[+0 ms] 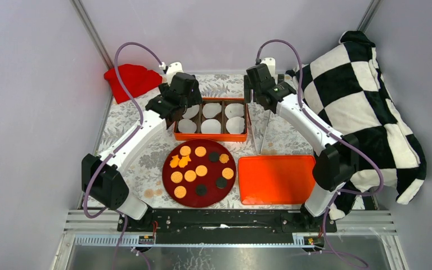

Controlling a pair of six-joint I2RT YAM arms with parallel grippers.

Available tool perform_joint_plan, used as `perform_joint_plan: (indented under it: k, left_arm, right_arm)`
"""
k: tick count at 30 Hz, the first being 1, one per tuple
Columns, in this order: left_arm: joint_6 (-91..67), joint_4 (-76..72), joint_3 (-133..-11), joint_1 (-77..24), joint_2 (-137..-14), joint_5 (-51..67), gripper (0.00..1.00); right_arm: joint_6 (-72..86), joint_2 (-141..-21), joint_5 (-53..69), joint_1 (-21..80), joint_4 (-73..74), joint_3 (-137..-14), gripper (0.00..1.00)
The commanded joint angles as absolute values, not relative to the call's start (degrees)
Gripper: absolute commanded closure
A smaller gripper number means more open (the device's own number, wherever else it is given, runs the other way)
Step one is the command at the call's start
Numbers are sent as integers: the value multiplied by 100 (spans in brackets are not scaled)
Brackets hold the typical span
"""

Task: Pack the cookies

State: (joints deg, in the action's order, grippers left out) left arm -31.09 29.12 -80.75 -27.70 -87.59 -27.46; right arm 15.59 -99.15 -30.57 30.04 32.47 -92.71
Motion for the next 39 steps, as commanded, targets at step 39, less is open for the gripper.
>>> perform_joint_plan:
  k: [39]
  left_arm:
    - [-3673, 2480, -7396, -1802, -8586, -993, 11]
  right_arm:
    - [2531, -10656, -959, 2519, 2575, -7100, 0]
